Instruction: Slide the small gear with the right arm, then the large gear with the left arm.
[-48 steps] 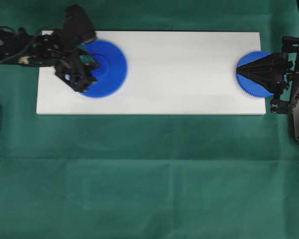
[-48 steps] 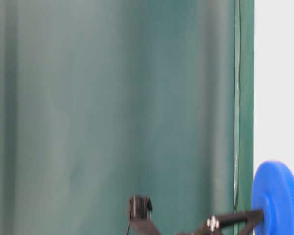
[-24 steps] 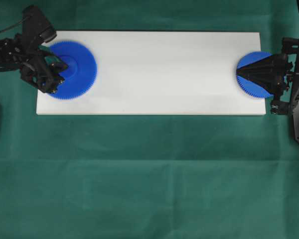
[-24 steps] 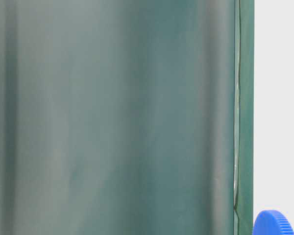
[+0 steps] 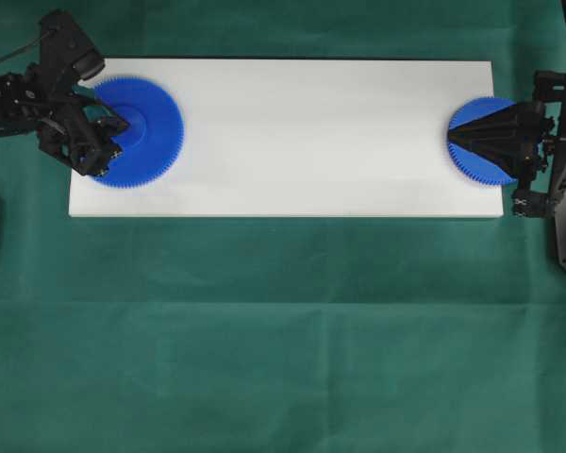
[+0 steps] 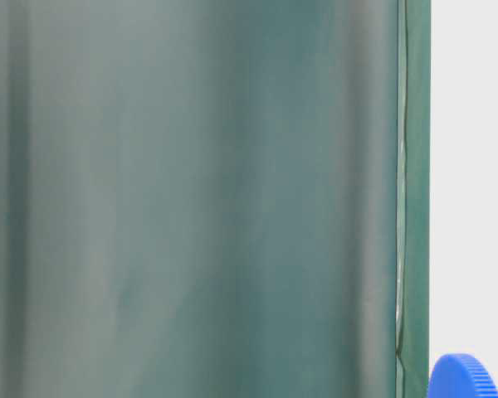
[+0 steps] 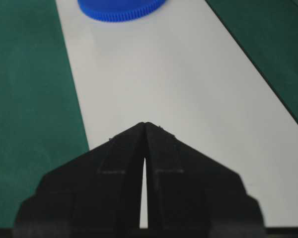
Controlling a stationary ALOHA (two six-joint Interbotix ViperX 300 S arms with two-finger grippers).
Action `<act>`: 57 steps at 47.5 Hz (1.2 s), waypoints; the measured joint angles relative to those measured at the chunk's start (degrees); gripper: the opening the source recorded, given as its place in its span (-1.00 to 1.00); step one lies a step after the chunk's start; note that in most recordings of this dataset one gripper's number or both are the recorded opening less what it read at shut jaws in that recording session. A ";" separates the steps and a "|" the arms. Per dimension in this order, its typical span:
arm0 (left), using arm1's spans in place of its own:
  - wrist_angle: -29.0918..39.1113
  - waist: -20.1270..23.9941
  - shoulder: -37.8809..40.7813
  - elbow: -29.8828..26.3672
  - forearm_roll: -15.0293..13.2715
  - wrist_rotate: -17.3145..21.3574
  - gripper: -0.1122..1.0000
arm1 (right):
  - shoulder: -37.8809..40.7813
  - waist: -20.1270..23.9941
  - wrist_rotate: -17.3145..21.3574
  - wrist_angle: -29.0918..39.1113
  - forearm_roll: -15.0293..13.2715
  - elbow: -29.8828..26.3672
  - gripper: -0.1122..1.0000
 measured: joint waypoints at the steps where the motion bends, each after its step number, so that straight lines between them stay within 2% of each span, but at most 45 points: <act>1: 0.00 0.00 0.00 0.00 0.00 0.00 -0.80 | 0.00 0.00 0.00 0.00 0.00 0.09 0.10; 21: 0.18 -0.18 -6.33 -1.14 -0.09 0.62 -0.80 | 0.00 0.00 0.00 -0.09 0.00 0.09 0.10; 29: 0.18 -1.85 -10.72 -1.58 -0.09 0.97 -0.80 | 0.00 0.00 0.00 0.00 0.00 0.09 0.10; 37: 0.00 -3.78 -15.47 -1.93 0.00 3.16 -0.80 | 0.00 0.00 0.00 0.00 0.00 0.00 0.10; 44: -1.41 -4.83 -20.57 -1.93 0.00 5.36 -0.80 | 0.00 0.00 0.00 0.00 0.09 0.09 0.10; 57: -5.45 -6.50 -27.86 0.88 0.00 5.63 -0.80 | 0.00 0.00 0.00 0.00 0.09 0.00 0.10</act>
